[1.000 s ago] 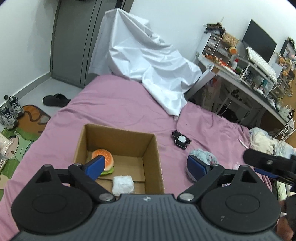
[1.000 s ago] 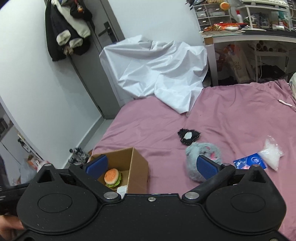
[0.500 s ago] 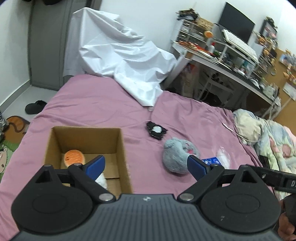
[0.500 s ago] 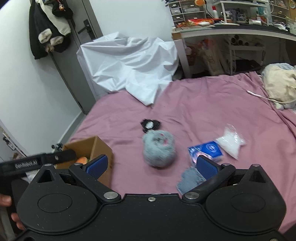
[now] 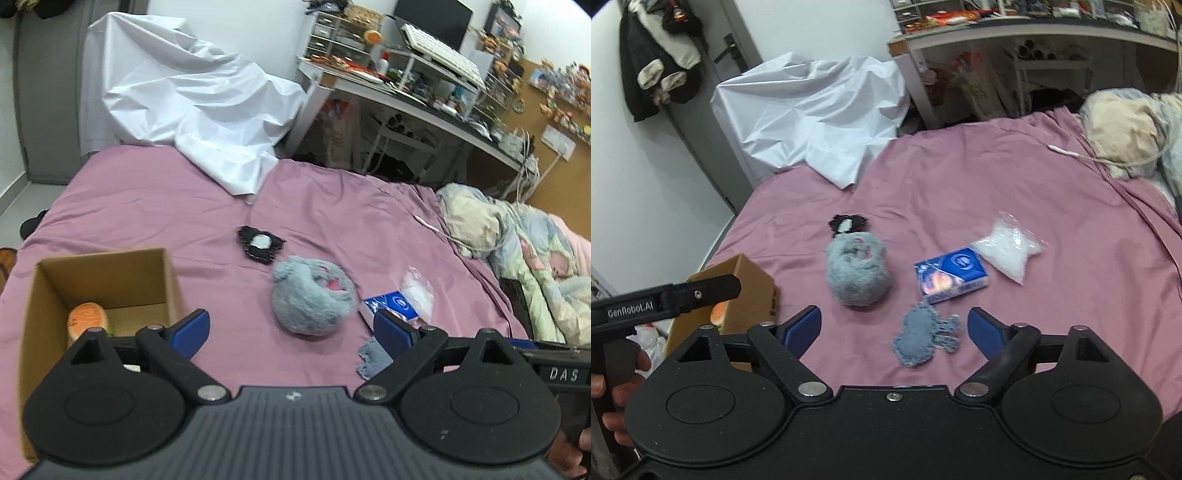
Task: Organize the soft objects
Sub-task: 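Move the left gripper over the blue denim plush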
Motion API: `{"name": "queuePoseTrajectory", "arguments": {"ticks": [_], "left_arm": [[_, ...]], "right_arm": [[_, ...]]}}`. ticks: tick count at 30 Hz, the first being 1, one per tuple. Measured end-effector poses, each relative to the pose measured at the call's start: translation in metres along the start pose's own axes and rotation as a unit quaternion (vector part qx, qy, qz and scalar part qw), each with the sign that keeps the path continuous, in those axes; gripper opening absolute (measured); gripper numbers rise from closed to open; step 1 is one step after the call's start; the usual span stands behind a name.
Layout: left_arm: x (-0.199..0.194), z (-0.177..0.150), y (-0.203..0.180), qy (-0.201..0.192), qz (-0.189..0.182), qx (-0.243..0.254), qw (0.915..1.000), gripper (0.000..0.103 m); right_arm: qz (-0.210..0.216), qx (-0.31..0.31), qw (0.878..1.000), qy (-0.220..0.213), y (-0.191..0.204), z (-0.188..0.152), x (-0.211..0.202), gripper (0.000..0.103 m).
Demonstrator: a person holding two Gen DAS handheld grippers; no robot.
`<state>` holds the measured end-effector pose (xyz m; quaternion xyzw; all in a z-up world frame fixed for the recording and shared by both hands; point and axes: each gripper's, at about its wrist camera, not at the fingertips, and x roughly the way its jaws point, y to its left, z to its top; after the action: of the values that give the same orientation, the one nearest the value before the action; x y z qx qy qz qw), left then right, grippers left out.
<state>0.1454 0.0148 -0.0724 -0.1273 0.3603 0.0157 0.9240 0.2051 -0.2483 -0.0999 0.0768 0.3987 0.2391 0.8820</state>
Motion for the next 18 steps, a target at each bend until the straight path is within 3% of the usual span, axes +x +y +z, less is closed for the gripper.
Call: {"name": "queuePoseTrajectory", "arguments": {"ticks": [11,18], "left_arm": [[0.052,-0.009,-0.031,0.045,-0.023,0.010,0.9987,0.094],[0.079,-0.015,-0.041,0.071,-0.029,0.001,0.9970,0.093]], "right_arm": [[-0.018,0.027,0.999,0.005,-0.037,0.006,0.010,0.072],[0.001,0.035,0.999,0.000,-0.054,0.006,0.017,0.071]]}}
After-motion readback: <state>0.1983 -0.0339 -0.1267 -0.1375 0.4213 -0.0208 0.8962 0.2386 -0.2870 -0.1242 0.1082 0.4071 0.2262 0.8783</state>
